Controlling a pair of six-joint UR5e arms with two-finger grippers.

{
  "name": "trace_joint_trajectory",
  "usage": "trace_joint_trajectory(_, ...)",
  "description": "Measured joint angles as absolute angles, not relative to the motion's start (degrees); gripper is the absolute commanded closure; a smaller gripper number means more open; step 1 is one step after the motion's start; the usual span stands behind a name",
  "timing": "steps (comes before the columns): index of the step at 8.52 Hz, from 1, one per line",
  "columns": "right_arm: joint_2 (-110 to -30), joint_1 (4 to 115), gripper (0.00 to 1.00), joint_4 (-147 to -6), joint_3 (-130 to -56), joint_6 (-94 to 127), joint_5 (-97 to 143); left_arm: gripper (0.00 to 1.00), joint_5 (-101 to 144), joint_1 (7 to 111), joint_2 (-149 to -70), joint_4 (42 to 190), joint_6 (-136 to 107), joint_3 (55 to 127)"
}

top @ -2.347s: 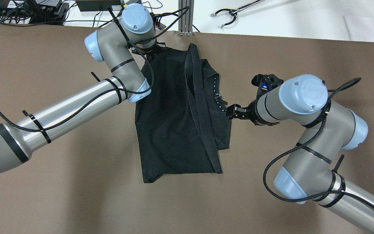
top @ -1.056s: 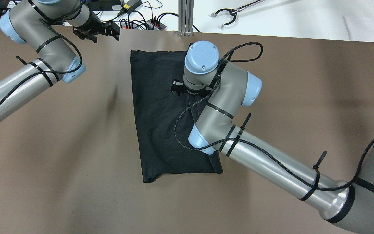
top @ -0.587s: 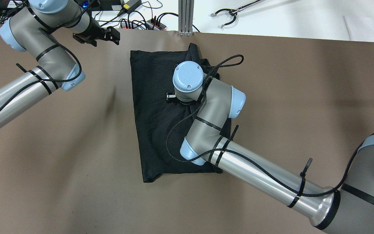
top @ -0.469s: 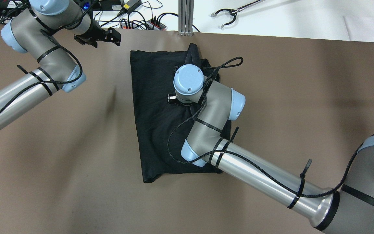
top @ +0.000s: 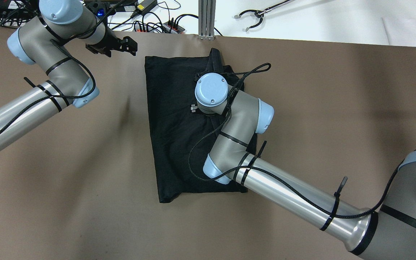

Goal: Fold clothes
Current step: 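Press the folded shirt with the right gripper while the left arm withdraws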

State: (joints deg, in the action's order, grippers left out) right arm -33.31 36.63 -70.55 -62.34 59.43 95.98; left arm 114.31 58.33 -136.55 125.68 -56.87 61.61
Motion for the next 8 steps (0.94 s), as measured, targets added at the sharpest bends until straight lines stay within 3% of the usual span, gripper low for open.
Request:
trace_joint_trajectory(3,-34.2,38.4,1.0,-69.9,-62.7,56.7,95.9,0.06,114.3,58.2,-136.4,125.6,-56.9,61.4)
trace_joint_trajectory(4,-35.0,39.1,0.96,-69.4,-63.1,55.6,95.9,0.06,114.3,58.0,-136.2,125.7,-56.9,61.4)
trace_joint_trajectory(6,-37.1,40.0,0.36,-69.0,-66.3,54.3,96.4,0.06,114.4,57.6,-136.2,125.8,-56.9,61.4)
trace_joint_trajectory(8,-36.3,40.2,0.36,-69.3,-67.4,58.7,96.6,0.06,114.6,57.5,-136.0,125.8,-57.0,61.5)
